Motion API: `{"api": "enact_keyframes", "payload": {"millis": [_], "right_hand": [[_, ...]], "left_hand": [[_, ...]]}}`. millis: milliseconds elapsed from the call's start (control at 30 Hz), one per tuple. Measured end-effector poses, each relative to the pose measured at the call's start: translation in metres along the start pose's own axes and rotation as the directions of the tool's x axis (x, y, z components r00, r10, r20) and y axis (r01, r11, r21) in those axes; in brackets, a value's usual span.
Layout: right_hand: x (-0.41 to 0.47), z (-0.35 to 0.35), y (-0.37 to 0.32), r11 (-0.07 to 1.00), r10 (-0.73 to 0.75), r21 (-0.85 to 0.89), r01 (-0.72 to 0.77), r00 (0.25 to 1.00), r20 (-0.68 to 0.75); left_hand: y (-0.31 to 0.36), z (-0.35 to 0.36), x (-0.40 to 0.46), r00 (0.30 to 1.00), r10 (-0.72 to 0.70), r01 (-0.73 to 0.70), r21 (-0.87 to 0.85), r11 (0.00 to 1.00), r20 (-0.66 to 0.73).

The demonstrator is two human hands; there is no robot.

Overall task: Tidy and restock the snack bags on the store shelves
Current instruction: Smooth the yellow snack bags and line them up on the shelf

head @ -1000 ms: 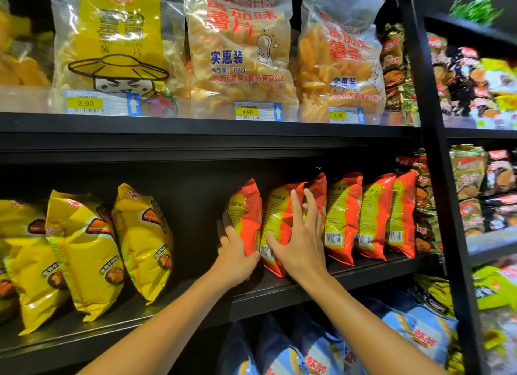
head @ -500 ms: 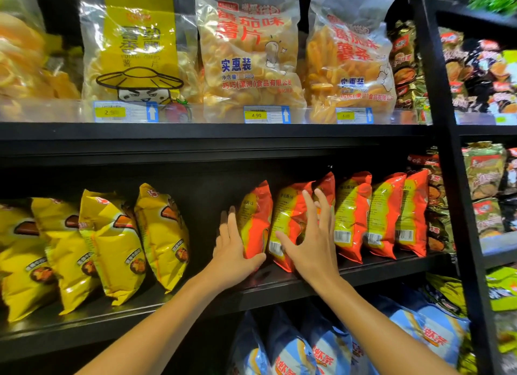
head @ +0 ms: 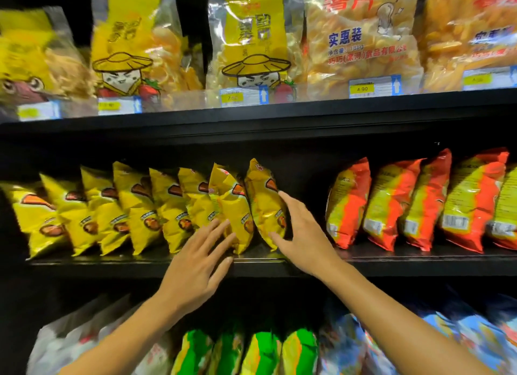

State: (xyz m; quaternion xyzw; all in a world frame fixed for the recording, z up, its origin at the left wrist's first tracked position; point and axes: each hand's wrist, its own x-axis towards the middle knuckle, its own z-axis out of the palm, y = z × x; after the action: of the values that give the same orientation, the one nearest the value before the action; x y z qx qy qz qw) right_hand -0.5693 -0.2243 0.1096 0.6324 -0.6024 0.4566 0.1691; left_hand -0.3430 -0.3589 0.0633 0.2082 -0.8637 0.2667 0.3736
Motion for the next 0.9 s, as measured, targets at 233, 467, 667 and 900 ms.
{"api": "enact_keyframes", "payload": {"millis": [233,467,667,900], "right_hand": [[0.036,0.04,-0.019,0.915,0.389,-0.078,-0.395,0.918,-0.077],[0.007,0.025,-0.029,0.923,0.287,-0.188,-0.336,0.926,-0.246],[-0.047,-0.017,-0.068,0.936,0.172,-0.23,-0.266,0.917,-0.361],[-0.147,-0.017,-0.126,0.939,-0.116,-0.343,-0.012,0.929,-0.351]], "left_hand": [[-0.01,0.02,-0.003,0.995,0.036,-0.038,-0.026,0.999,-0.093],[-0.011,0.029,-0.003,0.995,-0.006,-0.006,-0.113,0.994,-0.102],[0.011,-0.007,-0.012,0.977,-0.116,-0.003,-0.547,0.837,-0.182],[0.118,-0.088,-0.047,0.96,-0.232,0.12,-0.979,-0.165,0.157]]}}
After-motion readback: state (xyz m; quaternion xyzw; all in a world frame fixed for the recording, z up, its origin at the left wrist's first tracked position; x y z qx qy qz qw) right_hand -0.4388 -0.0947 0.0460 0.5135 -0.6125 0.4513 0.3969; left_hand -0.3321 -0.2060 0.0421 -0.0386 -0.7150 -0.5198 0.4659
